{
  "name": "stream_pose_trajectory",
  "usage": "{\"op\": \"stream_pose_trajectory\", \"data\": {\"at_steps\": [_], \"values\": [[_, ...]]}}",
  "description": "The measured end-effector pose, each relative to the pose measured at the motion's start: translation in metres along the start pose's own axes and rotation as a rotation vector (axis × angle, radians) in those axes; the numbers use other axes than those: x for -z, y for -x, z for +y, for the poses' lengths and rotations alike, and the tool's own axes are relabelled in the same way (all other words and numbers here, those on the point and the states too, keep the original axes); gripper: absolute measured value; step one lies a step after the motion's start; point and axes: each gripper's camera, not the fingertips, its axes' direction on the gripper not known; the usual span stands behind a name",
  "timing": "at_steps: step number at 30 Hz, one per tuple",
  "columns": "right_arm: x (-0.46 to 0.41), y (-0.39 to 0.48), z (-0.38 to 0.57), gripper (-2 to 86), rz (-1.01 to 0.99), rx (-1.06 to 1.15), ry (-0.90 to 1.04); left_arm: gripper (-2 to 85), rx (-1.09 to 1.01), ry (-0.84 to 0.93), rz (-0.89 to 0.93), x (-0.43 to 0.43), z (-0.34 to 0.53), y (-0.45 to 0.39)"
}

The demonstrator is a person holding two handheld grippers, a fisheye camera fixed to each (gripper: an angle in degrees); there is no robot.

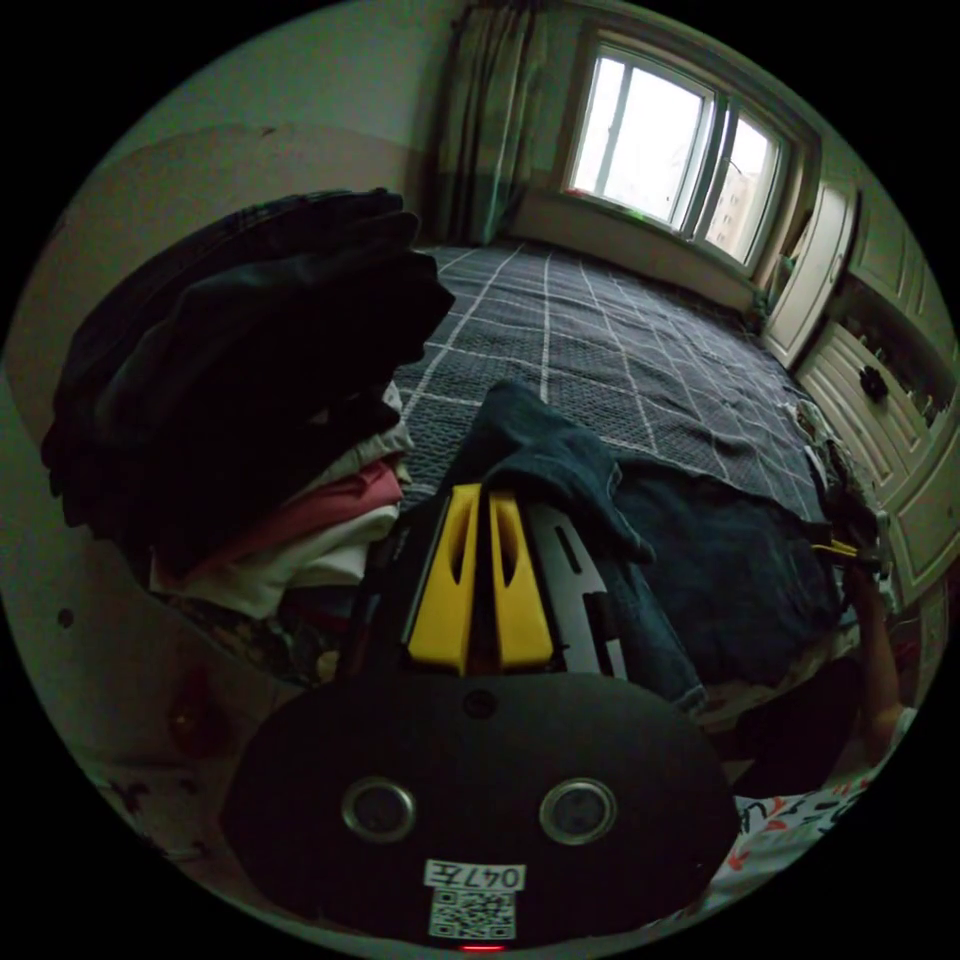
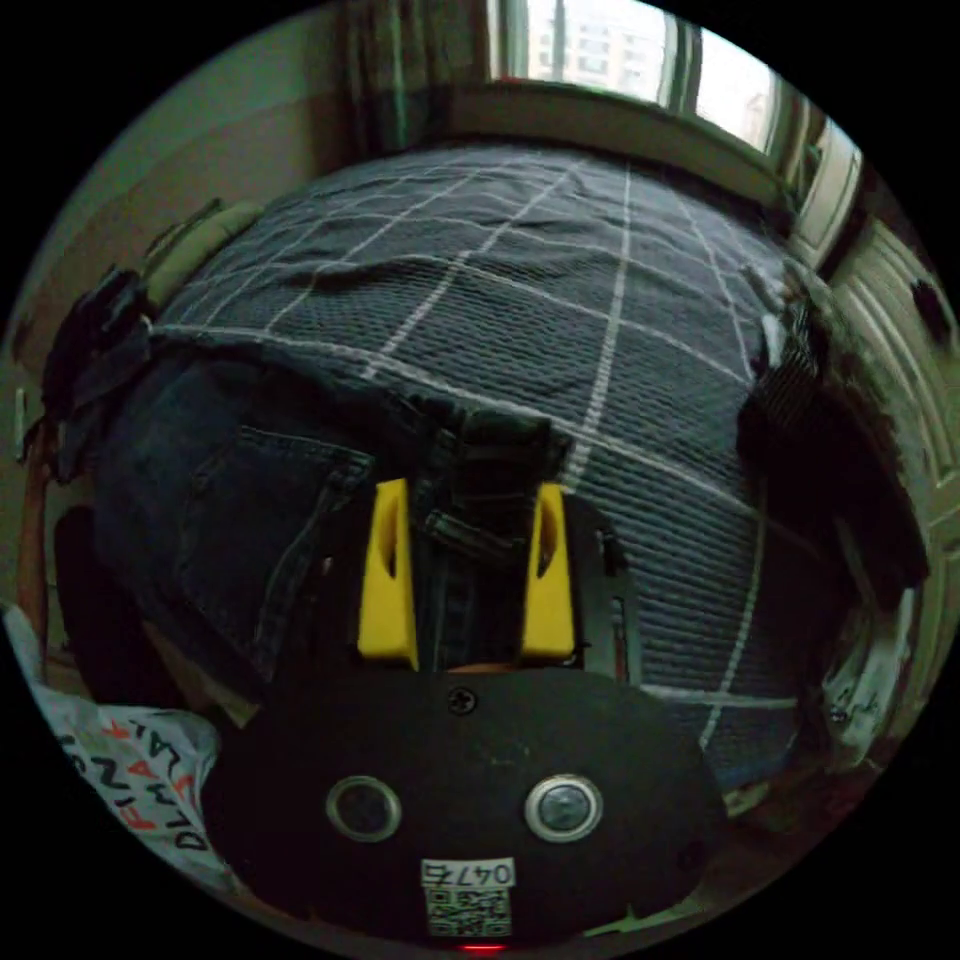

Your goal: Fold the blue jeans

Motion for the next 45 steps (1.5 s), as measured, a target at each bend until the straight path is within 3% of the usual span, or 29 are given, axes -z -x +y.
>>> {"op": "stream_pose_trajectory", "data": {"at_steps": [6, 9, 13, 17, 19, 23, 26, 29, 33, 36, 39, 42, 44, 45], "values": [[0.021, 0.060, -0.020, 2.1, 0.301, 0.191, -0.093, -0.5, 0.049, -0.108, 0.134, -0.016, -0.005, 0.012], [0.058, 0.047, -0.035, 1.7, 0.254, 0.113, -0.262, -0.6, 0.049, -0.159, 0.278, -0.023, -0.021, 0.007], [0.104, 0.032, -0.062, 1.6, 0.241, 0.078, -0.412, -0.7, -0.018, -0.188, 0.295, -0.036, -0.047, -0.017], [0.133, 0.012, -0.105, 2.1, 0.491, 0.067, -0.457, -0.7, -0.058, -0.206, 0.339, -0.059, -0.062, -0.039], [0.130, -0.016, -0.128, 2.9, 0.512, 0.007, -0.410, -0.8, -0.034, -0.150, 0.370, -0.090, -0.071, -0.056], [0.074, -0.079, -0.163, 12.9, 0.419, -0.210, -0.177, -0.8, 0.121, -0.072, 0.277, -0.150, -0.076, -0.068], [0.064, -0.065, -0.153, 15.1, 0.322, -0.319, -0.362, -0.5, 0.283, 0.030, 0.239, -0.187, -0.073, -0.054], [0.053, 0.003, -0.155, 13.2, 0.330, -0.135, -0.479, -0.2, 0.243, 0.008, 0.228, -0.198, -0.067, -0.055], [0.022, 0.137, -0.182, 8.4, 0.061, 0.261, -0.434, 0.0, 0.211, 0.005, 0.148, -0.200, -0.078, -0.069], [-0.008, 0.237, -0.205, 8.9, -0.143, 0.463, -0.381, -0.3, 0.222, -0.066, 0.240, -0.203, -0.082, -0.077], [-0.043, 0.322, -0.234, 14.8, -0.376, 0.562, -0.270, -0.5, 0.145, -0.076, 0.385, -0.203, -0.090, -0.091], [-0.081, 0.385, -0.258, 19.4, -0.464, 0.577, -0.106, -0.7, 0.163, -0.102, 0.472, -0.203, -0.096, -0.095], [-0.095, 0.405, -0.265, 18.1, -0.521, 0.547, -0.060, -0.7, 0.160, -0.106, 0.510, -0.204, -0.101, -0.099], [-0.100, 0.416, -0.267, 12.6, -0.517, 0.534, -0.044, -0.6, 0.149, -0.100, 0.498, -0.203, -0.106, -0.103]]}}
